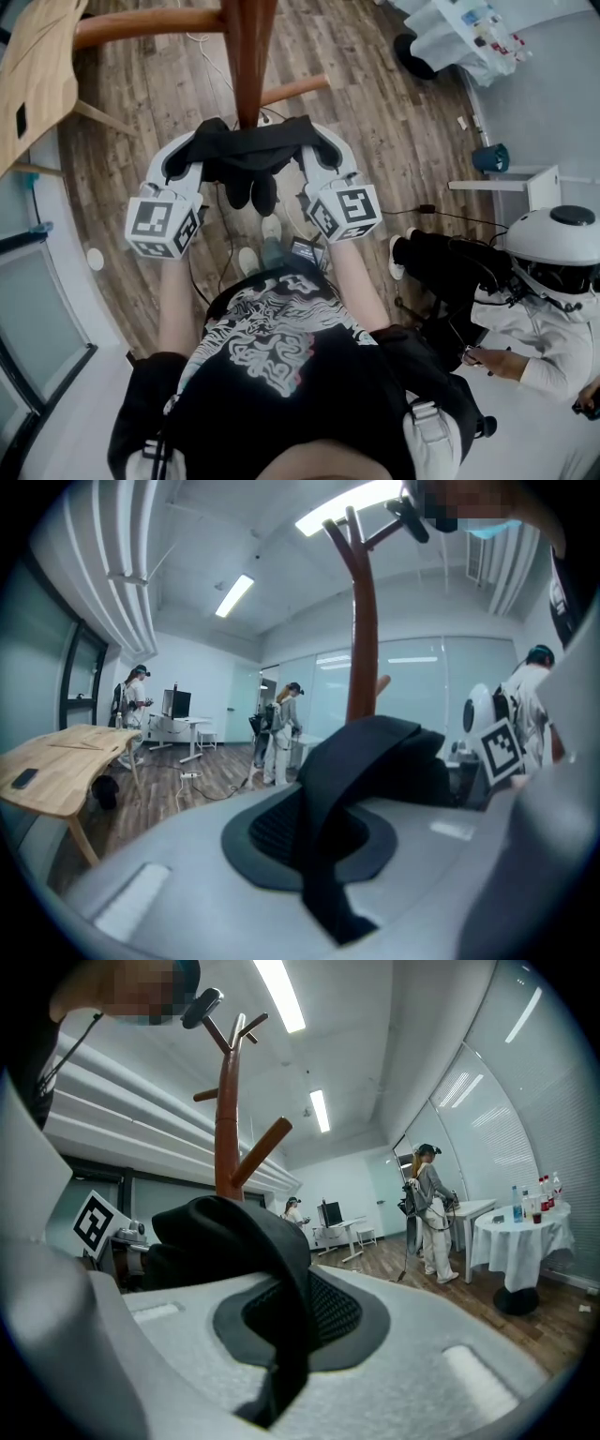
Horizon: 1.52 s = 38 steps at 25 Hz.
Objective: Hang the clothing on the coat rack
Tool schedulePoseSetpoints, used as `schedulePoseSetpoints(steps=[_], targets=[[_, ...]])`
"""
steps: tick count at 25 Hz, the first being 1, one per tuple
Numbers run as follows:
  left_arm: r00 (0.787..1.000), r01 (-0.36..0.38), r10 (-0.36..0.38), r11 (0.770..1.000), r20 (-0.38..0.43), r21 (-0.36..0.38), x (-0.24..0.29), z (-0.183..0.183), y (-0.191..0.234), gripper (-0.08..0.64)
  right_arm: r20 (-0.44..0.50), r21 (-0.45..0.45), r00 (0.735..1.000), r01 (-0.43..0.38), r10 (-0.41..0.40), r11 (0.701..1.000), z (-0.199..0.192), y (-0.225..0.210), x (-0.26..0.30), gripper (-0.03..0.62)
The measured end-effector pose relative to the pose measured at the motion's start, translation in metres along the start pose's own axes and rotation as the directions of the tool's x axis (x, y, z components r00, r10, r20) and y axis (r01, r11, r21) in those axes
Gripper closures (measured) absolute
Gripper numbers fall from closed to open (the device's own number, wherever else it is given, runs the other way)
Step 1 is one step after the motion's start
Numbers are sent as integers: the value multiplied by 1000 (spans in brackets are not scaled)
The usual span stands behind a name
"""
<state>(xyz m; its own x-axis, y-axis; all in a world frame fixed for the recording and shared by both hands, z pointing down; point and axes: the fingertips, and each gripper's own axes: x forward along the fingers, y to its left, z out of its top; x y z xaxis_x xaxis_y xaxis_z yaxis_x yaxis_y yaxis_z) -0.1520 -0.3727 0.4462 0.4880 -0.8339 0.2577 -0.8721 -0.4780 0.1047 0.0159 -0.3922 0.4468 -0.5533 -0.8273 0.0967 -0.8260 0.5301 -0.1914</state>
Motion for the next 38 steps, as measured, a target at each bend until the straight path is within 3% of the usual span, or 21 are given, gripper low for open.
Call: schedulePoseSetpoints(steps=[11, 22, 26, 32, 38], targets=[[999, 21, -22, 1000, -48, -17, 5, -28, -6, 552, -96, -61, 995, -38, 32, 997, -35, 15, 3, 578], [998, 0, 0, 1000, -67, 8, -3, -41, -11, 552, -182, -60, 981, -78, 66, 995, -59, 27, 1, 577], [995, 22, -22, 1000, -101, -5, 0, -48, -15, 549, -204, -64, 976, -90, 75, 994, -62, 30, 1, 572], [986, 54, -52, 999, -158, 7, 1, -62, -28, 548, -232, -49, 969, -103, 89, 993, -71, 30, -7, 511], [978, 49, -47, 999, -203, 9, 2, -70, -36, 541, -248, -42, 965, -100, 86, 994, -76, 26, -18, 505]])
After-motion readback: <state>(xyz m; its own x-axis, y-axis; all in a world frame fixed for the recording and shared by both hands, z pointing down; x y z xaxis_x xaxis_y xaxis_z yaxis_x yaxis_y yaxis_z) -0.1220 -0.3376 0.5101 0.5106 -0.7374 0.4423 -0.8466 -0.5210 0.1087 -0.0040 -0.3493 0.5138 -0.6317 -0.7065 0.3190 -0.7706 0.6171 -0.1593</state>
